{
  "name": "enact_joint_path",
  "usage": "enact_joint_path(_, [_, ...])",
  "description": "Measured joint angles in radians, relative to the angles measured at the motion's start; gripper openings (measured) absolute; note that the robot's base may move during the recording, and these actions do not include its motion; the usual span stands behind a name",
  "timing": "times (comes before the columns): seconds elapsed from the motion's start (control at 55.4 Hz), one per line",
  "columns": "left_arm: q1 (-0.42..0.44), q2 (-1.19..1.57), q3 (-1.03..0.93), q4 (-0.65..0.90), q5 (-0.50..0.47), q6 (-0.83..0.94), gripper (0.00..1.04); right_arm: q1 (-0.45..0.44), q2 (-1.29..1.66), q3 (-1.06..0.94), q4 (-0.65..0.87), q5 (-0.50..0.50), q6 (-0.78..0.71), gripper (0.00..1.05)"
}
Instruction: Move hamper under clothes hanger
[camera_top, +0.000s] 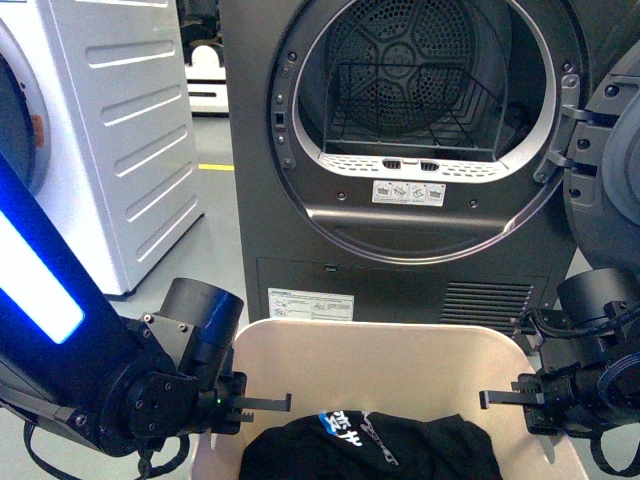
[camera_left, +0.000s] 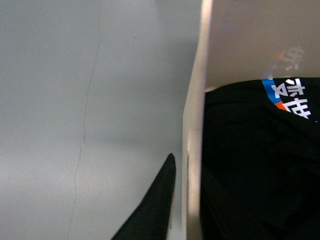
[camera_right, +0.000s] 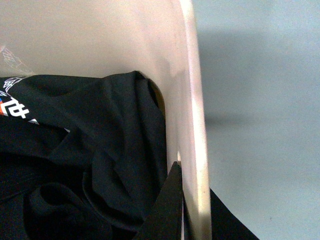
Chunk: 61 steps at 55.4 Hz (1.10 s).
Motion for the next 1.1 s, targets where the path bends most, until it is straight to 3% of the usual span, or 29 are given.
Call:
enact_joint_path(0.487, [-0.007, -0.164, -0.088, -0.039, 0.016, -0.003, 0.04, 0.003, -0.152, -0.055, -0.024, -0.021, -0.025, 0.02])
enact_joint_path(1.101, [-0.006, -0.167, -0.101, -0.039, 0.013, -0.006, 0.04, 0.011, -0.157, -0.086, -0.002, -0.021, -0.026, 0.02])
